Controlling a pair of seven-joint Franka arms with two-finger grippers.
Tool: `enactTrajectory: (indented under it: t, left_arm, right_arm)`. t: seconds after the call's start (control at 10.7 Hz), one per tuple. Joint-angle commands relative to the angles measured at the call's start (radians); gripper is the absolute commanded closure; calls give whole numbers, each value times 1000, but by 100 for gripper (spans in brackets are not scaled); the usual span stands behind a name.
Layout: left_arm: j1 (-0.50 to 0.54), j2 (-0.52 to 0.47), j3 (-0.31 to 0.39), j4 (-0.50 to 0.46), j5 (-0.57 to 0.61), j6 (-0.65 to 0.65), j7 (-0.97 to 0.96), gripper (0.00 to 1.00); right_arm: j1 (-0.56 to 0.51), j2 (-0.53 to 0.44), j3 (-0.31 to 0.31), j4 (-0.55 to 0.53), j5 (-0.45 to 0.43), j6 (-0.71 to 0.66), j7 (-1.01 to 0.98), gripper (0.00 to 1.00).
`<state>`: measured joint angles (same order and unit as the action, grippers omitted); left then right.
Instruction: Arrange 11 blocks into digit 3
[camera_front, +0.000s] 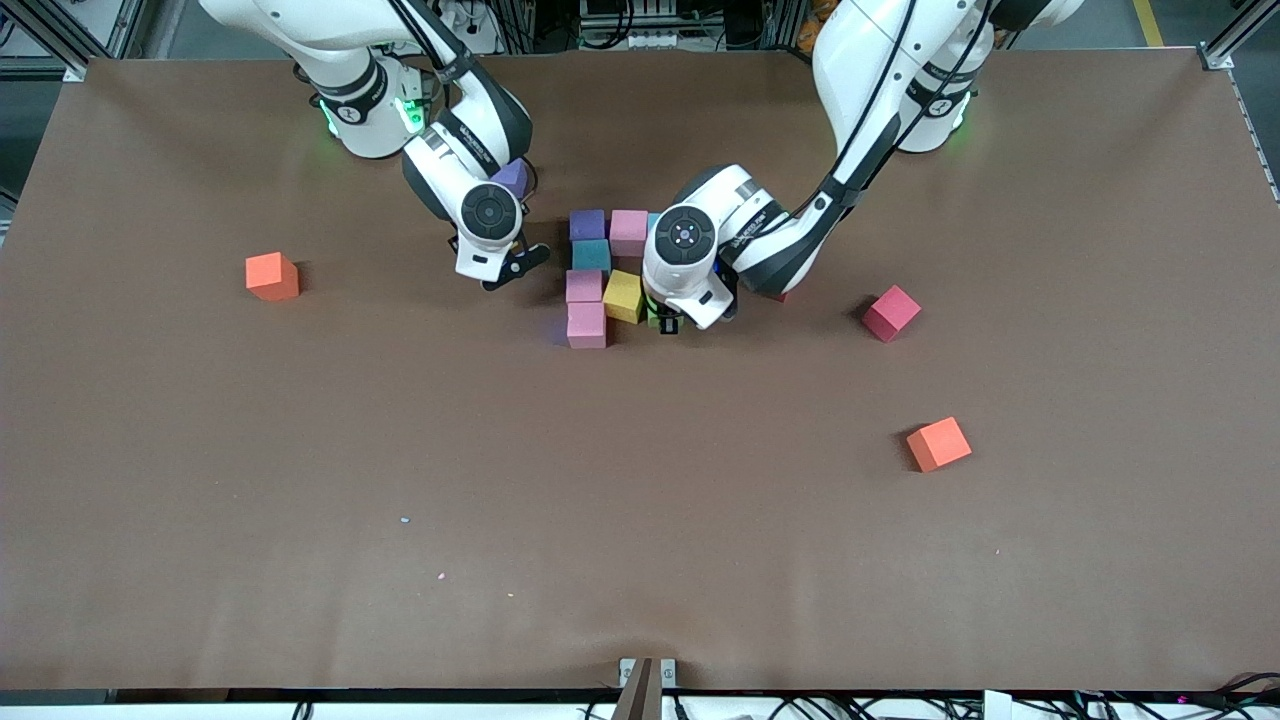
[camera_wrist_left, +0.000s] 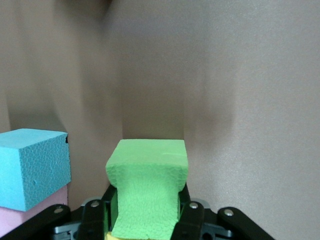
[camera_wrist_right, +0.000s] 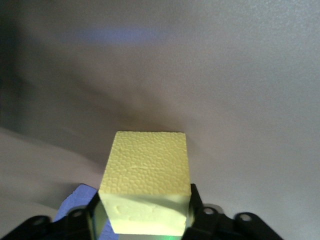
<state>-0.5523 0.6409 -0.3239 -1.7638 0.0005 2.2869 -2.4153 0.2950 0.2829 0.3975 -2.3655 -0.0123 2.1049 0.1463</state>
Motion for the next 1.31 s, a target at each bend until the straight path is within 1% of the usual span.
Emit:
enactTrajectory:
  t: [0.0,0.09,0.19,0.28,0.37,0.47,0.65,0.84,0.93,1.12,1.21]
  left_arm:
    - [-11,13,5,6,21,-6,-33,100]
    - [-12,13,5,4,23,-6,-59,100]
    - [-14,13,5,4,23,-7,-71,100]
    - [-20,13,5,4,23,-7,-71,100]
    - [-24,13,6,4,23,-6,-71,100]
    - [-28,13,6,4,26,-7,-71,100]
    - [-34,10,6,-11,35,-9,-71,100]
    - [-34,8,6,-17,35,-9,-71,100]
    - [-35,8,6,-19,36,-9,-71,100]
    - [-35,8,6,-20,36,-10,-73,100]
    - [-38,8,6,-20,36,-10,-73,100]
  right_arm:
    - [-28,-27,14,-8,-15,-2,-10,100]
    - [-40,-30,9,3,-15,-6,-34,100]
    - [-51,-30,-14,29,-15,-41,-84,100]
    - [-59,-25,-28,87,-14,-121,-88,100]
    - [-69,-15,-43,174,-14,-232,-88,100]
    - [-69,-2,-72,251,-11,-309,-88,100]
    - [-69,40,-115,366,8,-336,-88,100]
    - [-63,109,-169,509,75,-350,-74,100]
    - [-60,154,-181,591,89,-353,-35,100]
    - [-57,258,-184,742,89,-355,27,100]
    - [-45,313,-184,811,89,-353,92,100]
